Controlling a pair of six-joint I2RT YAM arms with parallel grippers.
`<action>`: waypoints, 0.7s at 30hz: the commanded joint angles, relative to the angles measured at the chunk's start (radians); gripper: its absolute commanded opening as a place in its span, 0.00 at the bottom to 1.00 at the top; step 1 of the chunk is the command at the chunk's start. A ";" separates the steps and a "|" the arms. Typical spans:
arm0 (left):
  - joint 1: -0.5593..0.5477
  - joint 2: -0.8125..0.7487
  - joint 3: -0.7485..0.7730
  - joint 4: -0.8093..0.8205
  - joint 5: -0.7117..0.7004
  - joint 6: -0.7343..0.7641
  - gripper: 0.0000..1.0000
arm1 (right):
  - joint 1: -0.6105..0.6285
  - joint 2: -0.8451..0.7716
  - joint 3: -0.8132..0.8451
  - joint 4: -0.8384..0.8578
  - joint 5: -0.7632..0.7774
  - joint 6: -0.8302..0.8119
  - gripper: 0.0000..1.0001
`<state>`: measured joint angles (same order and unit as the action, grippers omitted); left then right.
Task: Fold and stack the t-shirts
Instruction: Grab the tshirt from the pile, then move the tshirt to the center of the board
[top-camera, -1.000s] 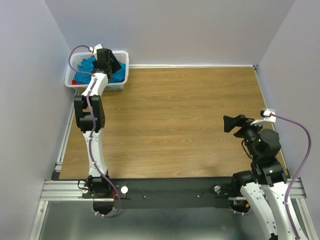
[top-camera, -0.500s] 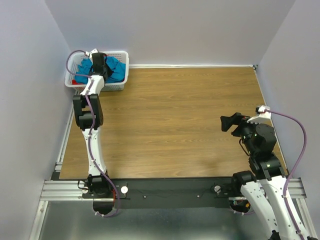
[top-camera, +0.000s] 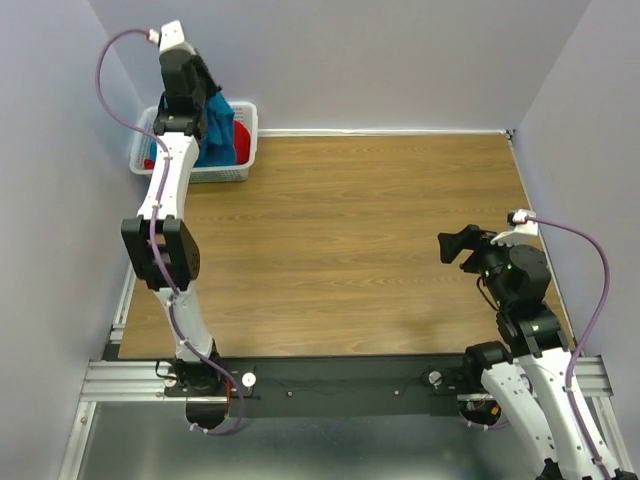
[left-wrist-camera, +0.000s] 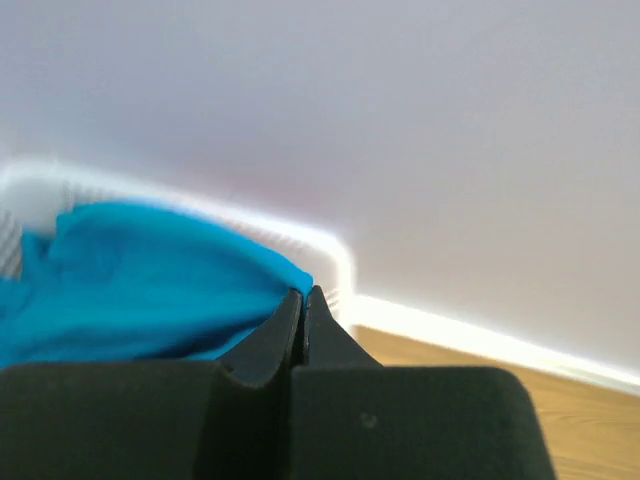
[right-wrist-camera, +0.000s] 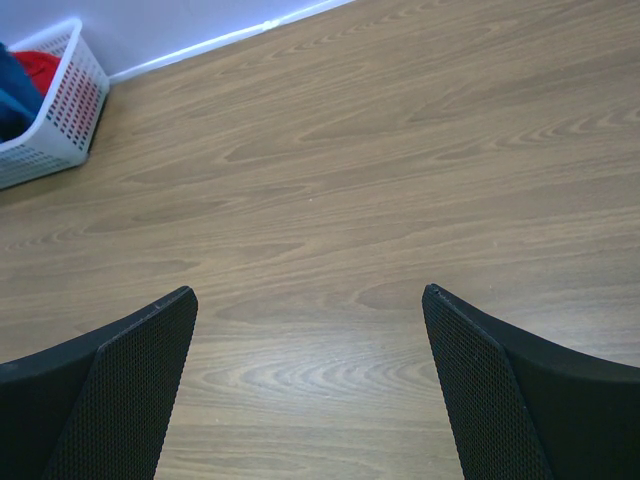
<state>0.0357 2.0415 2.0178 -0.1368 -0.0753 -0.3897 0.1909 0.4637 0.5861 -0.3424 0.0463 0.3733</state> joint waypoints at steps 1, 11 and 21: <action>-0.153 -0.156 0.084 0.060 0.005 0.090 0.00 | 0.007 -0.010 0.047 -0.009 -0.023 -0.014 1.00; -0.462 -0.294 0.272 0.069 0.187 0.143 0.00 | 0.005 -0.040 0.144 -0.010 -0.020 -0.028 1.00; -0.523 -0.492 -0.223 0.071 0.235 0.187 0.40 | 0.005 -0.057 0.187 -0.030 -0.034 -0.025 1.00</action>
<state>-0.4870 1.6073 2.0056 -0.0422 0.1589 -0.2203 0.1909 0.4156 0.7513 -0.3462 0.0372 0.3573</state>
